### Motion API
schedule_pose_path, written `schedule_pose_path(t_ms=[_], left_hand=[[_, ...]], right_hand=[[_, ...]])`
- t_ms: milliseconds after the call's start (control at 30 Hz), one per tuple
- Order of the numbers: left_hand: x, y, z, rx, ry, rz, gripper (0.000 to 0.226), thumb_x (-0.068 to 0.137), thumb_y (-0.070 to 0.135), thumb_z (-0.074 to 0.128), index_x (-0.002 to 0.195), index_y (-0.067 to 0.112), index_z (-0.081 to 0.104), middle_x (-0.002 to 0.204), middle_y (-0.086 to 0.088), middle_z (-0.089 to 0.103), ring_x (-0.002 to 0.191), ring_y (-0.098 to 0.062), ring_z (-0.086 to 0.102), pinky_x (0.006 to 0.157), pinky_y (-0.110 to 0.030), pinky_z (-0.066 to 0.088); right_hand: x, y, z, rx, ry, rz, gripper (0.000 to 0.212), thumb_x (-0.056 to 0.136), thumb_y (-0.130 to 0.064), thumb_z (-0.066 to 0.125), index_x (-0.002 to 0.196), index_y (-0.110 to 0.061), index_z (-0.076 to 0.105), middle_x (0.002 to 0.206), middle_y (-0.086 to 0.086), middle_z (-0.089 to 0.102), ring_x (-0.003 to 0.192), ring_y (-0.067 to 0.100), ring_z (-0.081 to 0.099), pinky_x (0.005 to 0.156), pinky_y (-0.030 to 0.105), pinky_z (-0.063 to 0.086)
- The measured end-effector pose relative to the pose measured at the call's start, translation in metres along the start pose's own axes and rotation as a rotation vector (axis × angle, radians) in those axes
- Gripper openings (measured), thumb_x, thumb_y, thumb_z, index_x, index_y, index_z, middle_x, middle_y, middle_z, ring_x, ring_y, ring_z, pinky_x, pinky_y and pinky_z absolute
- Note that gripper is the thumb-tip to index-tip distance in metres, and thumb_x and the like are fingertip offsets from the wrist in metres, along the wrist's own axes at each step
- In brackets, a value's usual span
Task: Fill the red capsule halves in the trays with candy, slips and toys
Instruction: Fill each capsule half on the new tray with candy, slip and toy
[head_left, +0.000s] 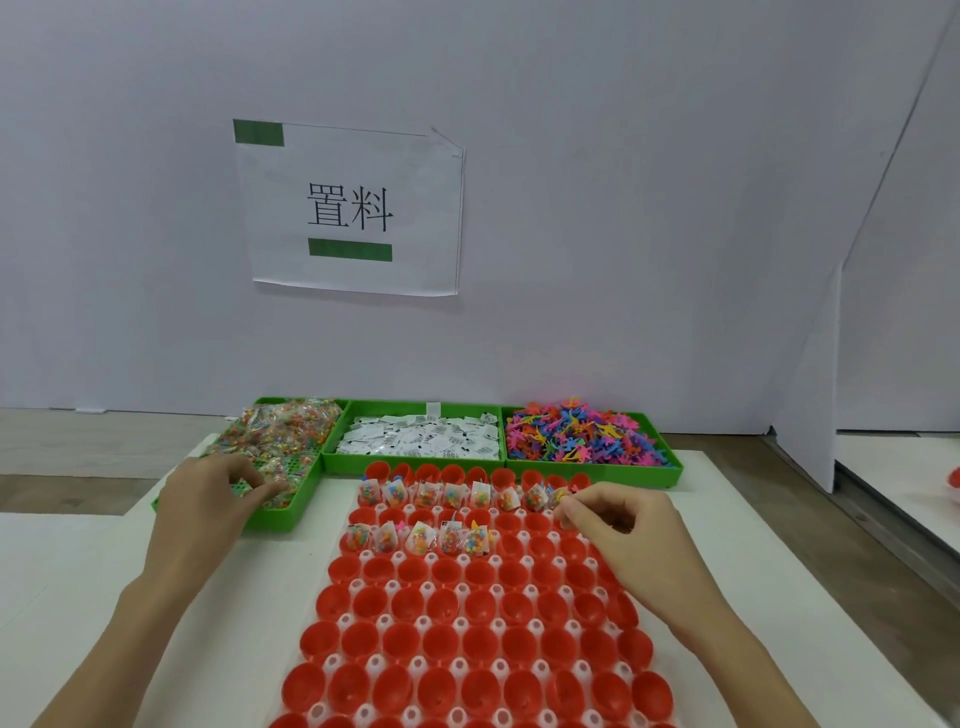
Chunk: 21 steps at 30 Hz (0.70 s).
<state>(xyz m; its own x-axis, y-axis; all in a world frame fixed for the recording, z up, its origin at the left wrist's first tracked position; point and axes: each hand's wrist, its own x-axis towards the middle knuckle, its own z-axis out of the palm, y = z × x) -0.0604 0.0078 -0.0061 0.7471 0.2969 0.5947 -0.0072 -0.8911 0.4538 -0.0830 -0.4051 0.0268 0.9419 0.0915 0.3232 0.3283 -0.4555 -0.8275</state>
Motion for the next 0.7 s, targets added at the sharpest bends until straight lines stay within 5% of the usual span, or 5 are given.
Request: schedule_pose_path(t_ms=[200,333,533,600,700], left_hand=[[0.001,0.000,-0.002,-0.044,0.004,-0.036,0.026,0.062,0.026,0.096,0.061,0.025,0.069,0.081,-0.002,0.065,0.092,-0.036,0.053,0.075,-0.041,0.039],[0.001,0.001,-0.007,-0.098,-0.008,-0.064,0.028,0.066,0.027,0.094,0.060,0.033,0.067,0.074,0.006,0.064,0.079,-0.029,0.057,0.069,-0.041,0.044],[0.002,0.015,-0.024,-0.128,0.165,-0.012,0.020,0.083,0.030,0.081,0.072,0.031,0.065,0.071,0.011,0.062,0.068,-0.007,0.059,0.062,-0.008,0.038],[0.005,0.028,-0.036,-0.199,0.244,-0.040,0.018,0.091,0.041,0.071,0.080,0.029,0.064,0.069,0.013,0.066,0.067,0.002,0.063,0.056,-0.015,0.043],[0.007,0.060,-0.051,-0.506,0.261,-0.097,0.022,0.096,0.048,0.062,0.091,0.026,0.061,0.068,0.007,0.072,0.045,-0.011,0.066,0.041,-0.032,0.049]], right_hand=[[0.000,-0.002,-0.005,0.004,0.032,-0.007,0.018,0.094,-0.031,0.069,0.079,-0.033,0.079,0.081,-0.015,0.076,0.082,0.002,0.070,0.076,0.020,0.056],[0.001,-0.003,-0.007,0.000,0.045,0.005,0.017,0.093,-0.032,0.069,0.079,-0.034,0.078,0.081,-0.017,0.075,0.083,0.000,0.070,0.075,0.020,0.056],[0.001,-0.006,-0.010,0.002,0.057,0.028,0.018,0.094,-0.030,0.070,0.079,-0.035,0.078,0.081,-0.017,0.075,0.082,-0.001,0.069,0.073,0.017,0.054],[0.001,-0.007,-0.012,-0.003,0.059,0.029,0.018,0.094,-0.030,0.070,0.078,-0.035,0.078,0.080,-0.018,0.075,0.082,-0.002,0.069,0.072,0.015,0.053],[0.000,-0.009,-0.012,-0.007,0.063,0.032,0.017,0.094,-0.029,0.070,0.079,-0.033,0.077,0.079,-0.018,0.075,0.081,-0.002,0.068,0.071,0.014,0.053]])
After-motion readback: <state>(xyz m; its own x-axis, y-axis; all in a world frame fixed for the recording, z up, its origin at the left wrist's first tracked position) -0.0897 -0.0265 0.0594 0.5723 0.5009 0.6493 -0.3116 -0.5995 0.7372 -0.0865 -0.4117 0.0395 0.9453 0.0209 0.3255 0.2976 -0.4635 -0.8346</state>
